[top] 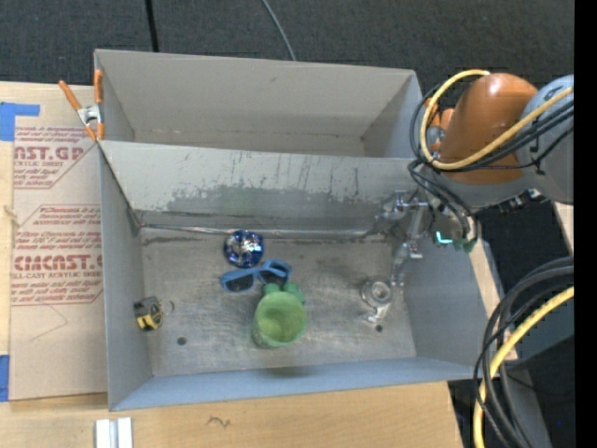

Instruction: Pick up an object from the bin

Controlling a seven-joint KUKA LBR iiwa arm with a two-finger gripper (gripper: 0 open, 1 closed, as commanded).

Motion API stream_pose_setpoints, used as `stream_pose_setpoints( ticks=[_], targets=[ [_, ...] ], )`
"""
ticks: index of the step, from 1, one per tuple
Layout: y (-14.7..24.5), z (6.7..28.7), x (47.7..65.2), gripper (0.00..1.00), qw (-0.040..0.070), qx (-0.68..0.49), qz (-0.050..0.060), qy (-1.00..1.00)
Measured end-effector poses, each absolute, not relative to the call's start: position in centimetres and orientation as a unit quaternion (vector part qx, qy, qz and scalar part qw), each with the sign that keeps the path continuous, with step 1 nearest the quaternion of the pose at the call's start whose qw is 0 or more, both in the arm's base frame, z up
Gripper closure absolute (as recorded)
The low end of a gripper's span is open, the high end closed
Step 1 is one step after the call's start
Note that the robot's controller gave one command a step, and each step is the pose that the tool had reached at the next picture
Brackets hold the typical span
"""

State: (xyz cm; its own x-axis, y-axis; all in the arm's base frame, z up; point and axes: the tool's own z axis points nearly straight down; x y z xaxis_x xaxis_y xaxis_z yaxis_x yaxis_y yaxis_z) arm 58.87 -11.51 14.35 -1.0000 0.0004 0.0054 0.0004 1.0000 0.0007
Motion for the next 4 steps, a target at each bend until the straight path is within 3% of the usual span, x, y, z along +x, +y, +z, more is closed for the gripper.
stream_pose_setpoints(
  ticks=[1,2,3,4],
  targets=[
    [-13.5,8.5,57.1,0.00,-0.006,-0.017,0.000,-1.000],
    [-12.6,7.3,52.2,0.00,-0.005,-0.101,0.000,-0.995],
    [-12.6,7.3,51.9,1.00,0.002,-0.100,-0.001,-0.995],
    [-9.4,24.8,54.5,1.00,-0.006,-0.037,0.001,-0.999]
  ],
)
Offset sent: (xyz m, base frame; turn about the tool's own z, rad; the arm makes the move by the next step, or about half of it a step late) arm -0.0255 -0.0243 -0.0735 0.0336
